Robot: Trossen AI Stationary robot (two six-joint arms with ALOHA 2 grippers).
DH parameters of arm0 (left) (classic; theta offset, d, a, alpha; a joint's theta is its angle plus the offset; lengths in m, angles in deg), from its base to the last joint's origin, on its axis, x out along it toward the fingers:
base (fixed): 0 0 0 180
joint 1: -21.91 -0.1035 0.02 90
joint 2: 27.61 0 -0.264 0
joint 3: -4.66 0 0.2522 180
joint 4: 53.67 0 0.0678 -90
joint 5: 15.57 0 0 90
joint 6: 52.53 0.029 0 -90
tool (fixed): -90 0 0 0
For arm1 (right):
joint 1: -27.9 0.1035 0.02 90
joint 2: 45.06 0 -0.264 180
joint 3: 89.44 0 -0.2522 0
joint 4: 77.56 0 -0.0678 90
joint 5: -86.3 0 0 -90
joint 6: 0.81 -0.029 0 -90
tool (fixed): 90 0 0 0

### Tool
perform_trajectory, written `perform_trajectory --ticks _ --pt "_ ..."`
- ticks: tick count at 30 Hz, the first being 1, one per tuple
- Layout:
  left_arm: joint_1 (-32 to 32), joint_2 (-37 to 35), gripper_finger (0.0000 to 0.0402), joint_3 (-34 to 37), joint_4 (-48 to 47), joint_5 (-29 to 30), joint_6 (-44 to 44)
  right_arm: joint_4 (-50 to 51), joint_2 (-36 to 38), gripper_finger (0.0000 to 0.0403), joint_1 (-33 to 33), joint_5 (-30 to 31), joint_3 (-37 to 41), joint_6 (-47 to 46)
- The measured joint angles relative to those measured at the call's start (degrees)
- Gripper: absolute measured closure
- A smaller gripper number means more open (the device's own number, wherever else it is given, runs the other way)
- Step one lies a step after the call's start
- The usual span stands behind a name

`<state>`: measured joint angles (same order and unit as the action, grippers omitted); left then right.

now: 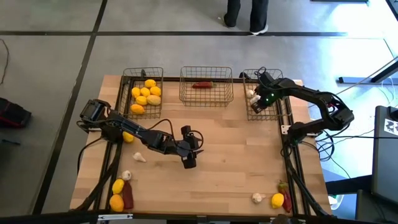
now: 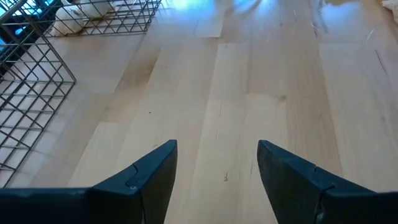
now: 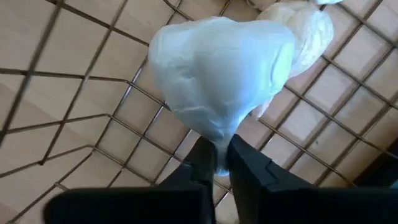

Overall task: Sort produce into baskets
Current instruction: Put the white garlic into the right gold wire basket

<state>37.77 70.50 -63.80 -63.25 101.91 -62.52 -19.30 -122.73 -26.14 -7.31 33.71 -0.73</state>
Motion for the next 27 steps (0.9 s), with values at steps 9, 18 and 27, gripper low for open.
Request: perform_trajectory --ticks 9,18,27 --pt "0.07 0.02 0.0182 0.00 -0.02 0.00 -0.38 2.87 0.11 0.0273 0.00 0.02 -1.57 0.47" --pt "0.07 0.02 0.0182 0.00 -0.03 0.00 -0.40 12.90 6.08 0.0258 0.08 -0.74 -9.72 0.15" --pt "0.06 0.04 0.0183 0.02 -0.04 0.00 -0.41 14.36 16.58 0.0258 4.24 -4.98 -11.81 -2.13"
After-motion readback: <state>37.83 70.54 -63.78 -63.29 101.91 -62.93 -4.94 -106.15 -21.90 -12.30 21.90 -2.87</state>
